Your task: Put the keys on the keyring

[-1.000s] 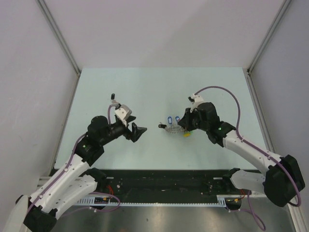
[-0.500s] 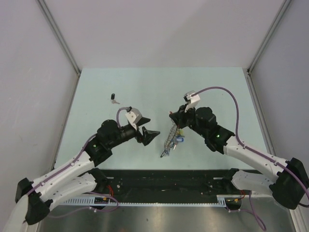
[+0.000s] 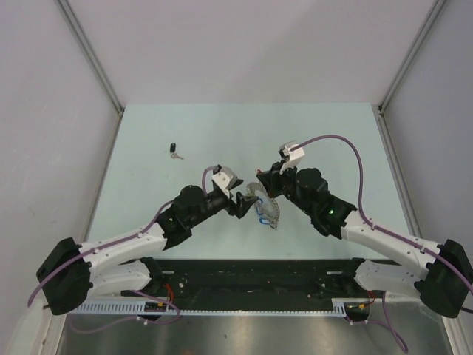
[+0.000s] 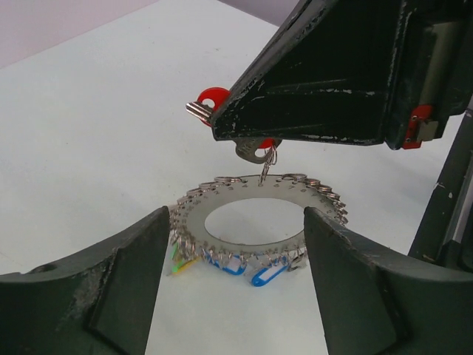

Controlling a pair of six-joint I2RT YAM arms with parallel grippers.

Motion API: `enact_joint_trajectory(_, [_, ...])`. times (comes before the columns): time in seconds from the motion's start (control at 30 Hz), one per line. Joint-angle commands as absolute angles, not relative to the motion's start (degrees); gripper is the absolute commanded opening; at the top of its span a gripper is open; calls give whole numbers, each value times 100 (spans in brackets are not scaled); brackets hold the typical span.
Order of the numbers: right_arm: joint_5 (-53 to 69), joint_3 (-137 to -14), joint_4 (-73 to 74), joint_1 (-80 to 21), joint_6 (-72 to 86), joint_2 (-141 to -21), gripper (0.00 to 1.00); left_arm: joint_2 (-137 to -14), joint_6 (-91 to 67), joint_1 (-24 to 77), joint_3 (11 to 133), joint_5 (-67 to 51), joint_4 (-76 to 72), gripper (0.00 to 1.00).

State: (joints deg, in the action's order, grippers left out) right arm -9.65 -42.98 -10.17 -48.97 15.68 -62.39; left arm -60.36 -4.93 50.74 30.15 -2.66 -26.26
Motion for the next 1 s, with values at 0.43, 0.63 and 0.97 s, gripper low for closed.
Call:
enact_joint_trajectory(0.43, [-1143,-4438,-1195,-4931,1661,-5845,0,-6978,-553,5300,2593,-475,-5412,61])
enact_joint_trajectory(0.63, [-1090,-4439,-1195,-4939,1722,-5836,0,-7198,-834,5300,2619,-448,-5853,62])
enact_joint_trajectory(0.97, [-90,-4281,-1459,-4694,1433,-5634,0,-7120,-1283,5055,2216,-842,-6530,65])
